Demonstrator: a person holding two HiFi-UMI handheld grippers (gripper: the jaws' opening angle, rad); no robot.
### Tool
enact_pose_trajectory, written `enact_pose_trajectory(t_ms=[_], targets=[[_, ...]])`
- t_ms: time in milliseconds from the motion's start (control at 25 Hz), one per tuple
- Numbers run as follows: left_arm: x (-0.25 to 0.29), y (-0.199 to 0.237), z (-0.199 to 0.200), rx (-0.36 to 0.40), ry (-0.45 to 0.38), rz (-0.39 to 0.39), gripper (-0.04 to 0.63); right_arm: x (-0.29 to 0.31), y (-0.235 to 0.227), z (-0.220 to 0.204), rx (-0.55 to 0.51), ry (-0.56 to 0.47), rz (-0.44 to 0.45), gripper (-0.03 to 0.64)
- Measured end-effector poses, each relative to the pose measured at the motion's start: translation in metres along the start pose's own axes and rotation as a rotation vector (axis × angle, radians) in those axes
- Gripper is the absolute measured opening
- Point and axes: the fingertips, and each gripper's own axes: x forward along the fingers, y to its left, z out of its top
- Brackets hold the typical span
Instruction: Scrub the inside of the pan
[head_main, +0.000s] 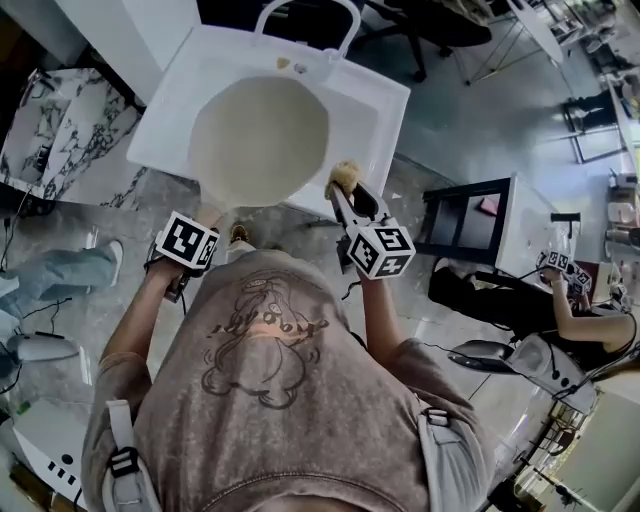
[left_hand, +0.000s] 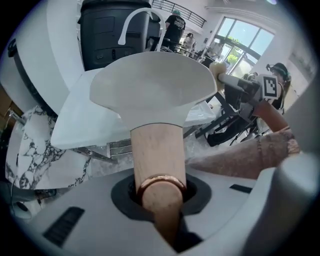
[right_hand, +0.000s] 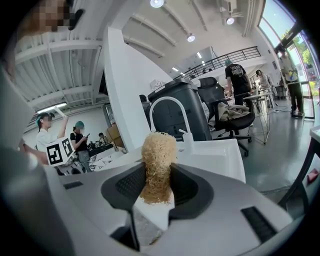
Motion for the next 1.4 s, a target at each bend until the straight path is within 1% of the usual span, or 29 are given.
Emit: enact_pose_trajectory(t_ms=[280,480,680,840,960,1120,1280,1400], targets=[[0.010,0.009,0.011,0.112,0.066,-0.042,0.069,0.005,-0.010,0.012,-0.001,-0.030,-0.050,0.156],[0.017,0.008,0.014,0.198,0.111,-0.069,0.069,0.001,-0.019,0.018,-0.011,-0.049,-0.098,0.156],[0.021,0.003,0.018,0.241,0.137,-0.098,0.069,-0.005,-0.027,0.023,-0.039,-0.046,-0.140,0.156],[0.026,0.001,0.020,0.274,0.151,-0.102,0.069,-0.012,-0.031,0.032,-0.066,-0.058,-0.157,0.156],[0.029,-0.004,0.020,0.306,0.160,-0.108,0.069,-0.012,-0.026,0.042,-0.086,-0.073,-0.142,0.156],[0.032,-0.012,0.016,0.359,0.179,-0.120,0.069,0.001,-0.006,0.044,-0.148,-0.049,-0.089,0.156],[0.036,-0.020,0.014,0.404,0.193,-0.131,0.069,0.020,0.020,0.038,-0.212,-0.003,0.006,0.156],[0.039,-0.023,0.011,0.423,0.200,-0.138,0.069,0.041,0.044,0.026,-0.283,0.059,0.088,0.156]])
